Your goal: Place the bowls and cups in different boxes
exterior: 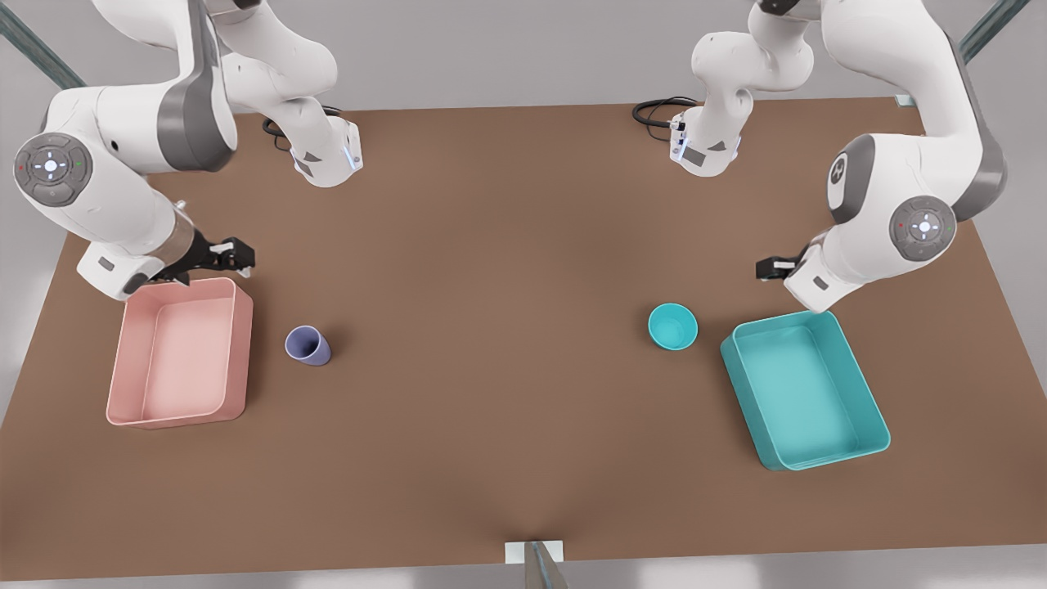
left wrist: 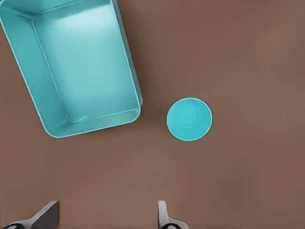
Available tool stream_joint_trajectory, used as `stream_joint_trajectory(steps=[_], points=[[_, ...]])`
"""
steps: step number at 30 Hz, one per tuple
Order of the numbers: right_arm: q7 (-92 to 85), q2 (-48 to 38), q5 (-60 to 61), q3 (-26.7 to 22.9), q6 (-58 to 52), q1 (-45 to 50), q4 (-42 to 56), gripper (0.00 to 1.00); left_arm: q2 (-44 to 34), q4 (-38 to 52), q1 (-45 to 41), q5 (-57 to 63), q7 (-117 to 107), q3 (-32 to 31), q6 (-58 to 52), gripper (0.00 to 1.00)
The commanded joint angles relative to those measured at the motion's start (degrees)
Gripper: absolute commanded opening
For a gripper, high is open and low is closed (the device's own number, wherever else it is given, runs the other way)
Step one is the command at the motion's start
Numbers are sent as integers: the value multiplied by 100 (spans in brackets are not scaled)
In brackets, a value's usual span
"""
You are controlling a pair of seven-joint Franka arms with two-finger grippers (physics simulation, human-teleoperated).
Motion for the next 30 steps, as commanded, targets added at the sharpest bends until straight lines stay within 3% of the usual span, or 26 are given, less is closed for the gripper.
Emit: stream_joint_trajectory(steps=[1, 3, 5, 8, 10, 12, 16, 25, 26, 27, 28, 29, 30], points=[[-47, -6, 0, -11, 47, 42, -21, 100, 18, 28, 7, -9, -40, 1, -40, 100], [-47, 117, -9, -2, 91, 51, 5, 100, 79, 28, -98, 18, -136, -69, -32, 100], [-74, 565, 17, 51, 311, 121, 40, 100, 677, 20, -995, 492, -715, -149, 530, 100], [-83, 1031, 88, 59, 926, 147, -57, 100, 1591, -33, -1400, 519, -1463, -166, 1699, 100], [-83, 1032, 88, 59, 1919, 227, -742, 100, 1776, -455, -1619, 528, -1683, -166, 2367, 100], [-83, 1058, 88, 59, 2454, 288, -1093, 100, 1864, -929, -1637, 607, -1674, -166, 3386, 100], [-91, 1041, 97, 51, 3088, 156, -1726, 100, 1934, -1809, -1751, 624, -1674, -157, 4240, 100], [-364, 1181, 105, 51, 3853, -397, -2412, 100, 2128, -2248, -1751, 624, -1674, -157, 4398, 100], [-390, 1155, 105, 51, 3984, -406, -2561, 100, 2171, -2248, -1760, 624, -1674, -157, 4398, 94], [-461, 1155, 114, 51, 4178, -529, -2737, 100, 2163, -2248, -1760, 624, -1674, -157, 4381, 70], [-583, 1076, 202, 51, 4362, -556, -2948, 100, 2163, -2248, -1760, 624, -1692, -157, 4354, 52], [-584, 1040, 193, 51, 4529, -608, -3115, 100, 2163, -2248, -1760, 616, -1788, -157, 4345, 42], [-601, 1049, 193, 51, 4608, -617, -3185, 100, 2163, -2239, -1786, 616, -1920, -157, 4345, 41]])
